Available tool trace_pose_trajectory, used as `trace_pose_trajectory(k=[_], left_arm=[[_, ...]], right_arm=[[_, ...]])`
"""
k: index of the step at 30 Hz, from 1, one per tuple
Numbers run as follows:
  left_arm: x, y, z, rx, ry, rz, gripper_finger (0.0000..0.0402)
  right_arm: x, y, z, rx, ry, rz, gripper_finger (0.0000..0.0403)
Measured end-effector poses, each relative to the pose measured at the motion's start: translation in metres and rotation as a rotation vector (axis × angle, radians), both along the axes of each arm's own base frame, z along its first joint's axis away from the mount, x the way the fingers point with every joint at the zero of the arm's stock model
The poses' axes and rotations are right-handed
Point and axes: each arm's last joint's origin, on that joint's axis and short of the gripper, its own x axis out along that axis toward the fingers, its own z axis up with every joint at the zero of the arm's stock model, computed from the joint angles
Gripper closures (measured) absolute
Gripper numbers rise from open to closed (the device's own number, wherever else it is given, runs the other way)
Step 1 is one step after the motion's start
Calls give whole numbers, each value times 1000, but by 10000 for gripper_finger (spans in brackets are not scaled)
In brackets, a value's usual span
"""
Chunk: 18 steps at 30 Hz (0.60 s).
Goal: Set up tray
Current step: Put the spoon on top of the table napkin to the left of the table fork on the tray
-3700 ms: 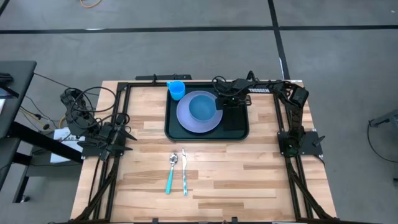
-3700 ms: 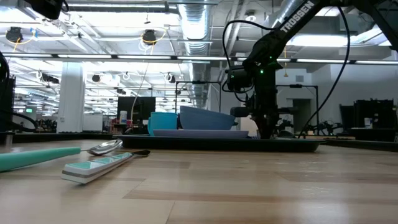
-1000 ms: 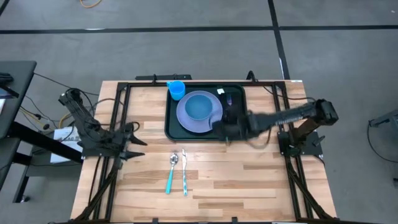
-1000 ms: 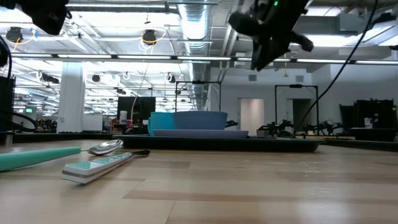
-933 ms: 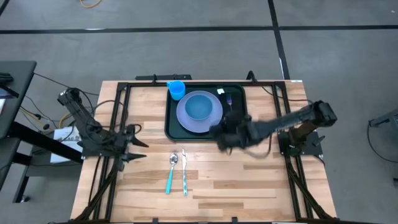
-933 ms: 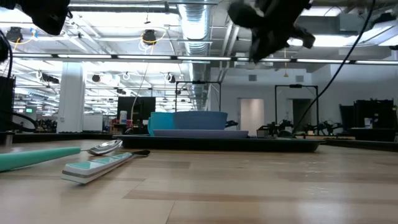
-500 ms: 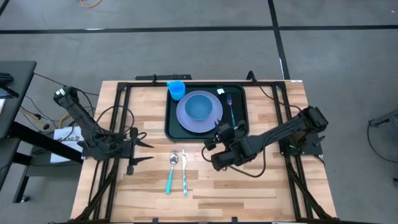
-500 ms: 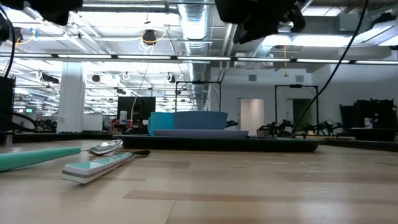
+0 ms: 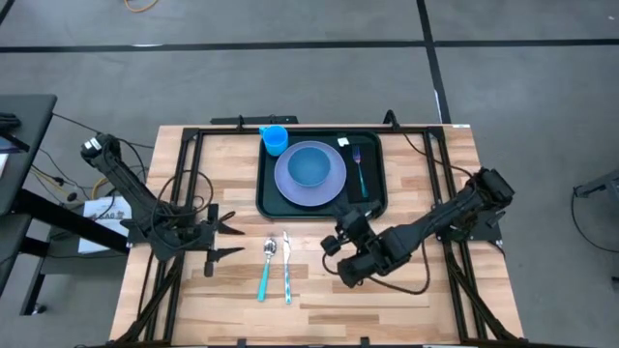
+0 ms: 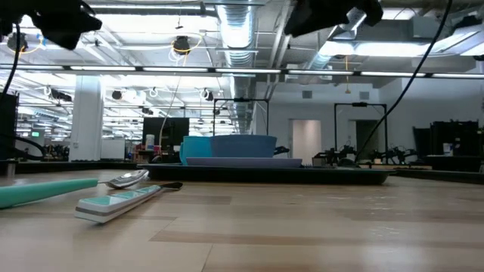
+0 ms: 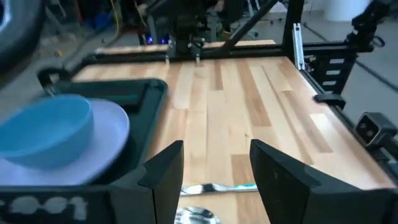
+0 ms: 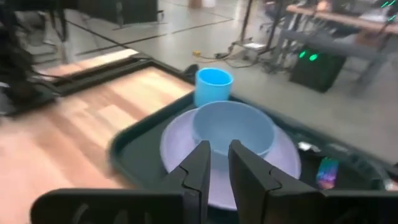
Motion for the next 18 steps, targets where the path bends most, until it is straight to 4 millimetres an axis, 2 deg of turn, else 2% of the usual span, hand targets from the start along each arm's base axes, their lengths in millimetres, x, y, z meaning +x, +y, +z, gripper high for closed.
trace_pose_trajectory(k=[6,10,14,18], left_arm=[[8,-4,-14,-120,80,38,231],[19,-9,-21,-243,136,85,233],[39,-24,-22,-293,187,130,233],[67,-45,-21,-280,244,184,233]], right_arm=[[-4,18,22,110,-45,92,352],[-11,36,26,129,-14,179,352],[-27,56,19,128,-6,230,352],[-54,73,3,49,-34,238,352]])
